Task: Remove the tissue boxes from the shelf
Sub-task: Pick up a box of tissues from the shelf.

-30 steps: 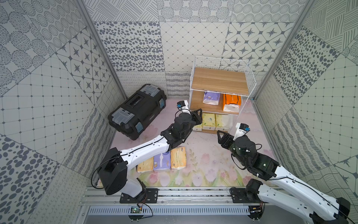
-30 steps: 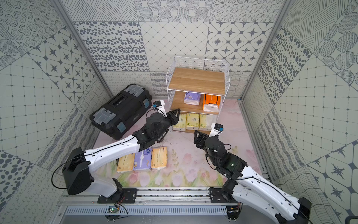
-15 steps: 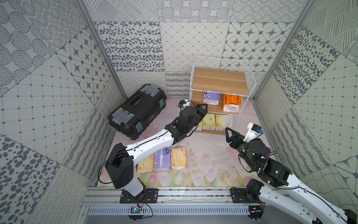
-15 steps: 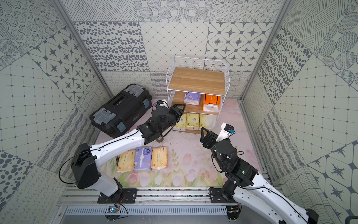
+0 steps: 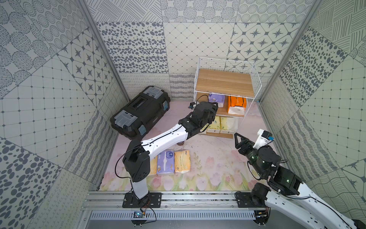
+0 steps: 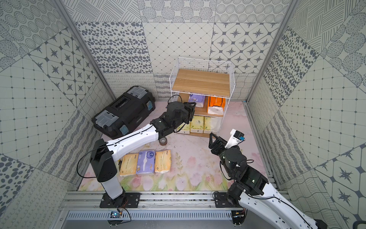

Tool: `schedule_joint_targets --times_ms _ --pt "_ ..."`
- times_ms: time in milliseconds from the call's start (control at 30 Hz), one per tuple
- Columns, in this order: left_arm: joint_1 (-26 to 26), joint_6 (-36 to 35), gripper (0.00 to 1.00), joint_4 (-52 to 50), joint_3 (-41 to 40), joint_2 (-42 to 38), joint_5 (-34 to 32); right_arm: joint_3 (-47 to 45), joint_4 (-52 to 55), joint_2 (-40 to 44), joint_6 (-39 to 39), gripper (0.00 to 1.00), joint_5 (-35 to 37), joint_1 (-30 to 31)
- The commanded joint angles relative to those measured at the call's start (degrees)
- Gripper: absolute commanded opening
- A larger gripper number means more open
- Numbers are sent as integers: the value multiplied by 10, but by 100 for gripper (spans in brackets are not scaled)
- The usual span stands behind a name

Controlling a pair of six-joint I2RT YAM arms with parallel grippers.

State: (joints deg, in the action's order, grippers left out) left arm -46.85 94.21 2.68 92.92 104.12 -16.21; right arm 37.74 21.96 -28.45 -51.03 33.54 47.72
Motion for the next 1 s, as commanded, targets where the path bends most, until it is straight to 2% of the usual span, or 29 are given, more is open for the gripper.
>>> schedule_joint_targets --times_ms 0,433,967 --pt "-2 76 52 -28 40 31 -31 -5 -7 8 -1 63 3 -3" --pt "0 87 52 -9 84 77 -65 -7 -4 15 -3 62 -10 -2" --pt "0 86 38 47 87 103 -83 -10 -3 16 -8 62 -23 -3"
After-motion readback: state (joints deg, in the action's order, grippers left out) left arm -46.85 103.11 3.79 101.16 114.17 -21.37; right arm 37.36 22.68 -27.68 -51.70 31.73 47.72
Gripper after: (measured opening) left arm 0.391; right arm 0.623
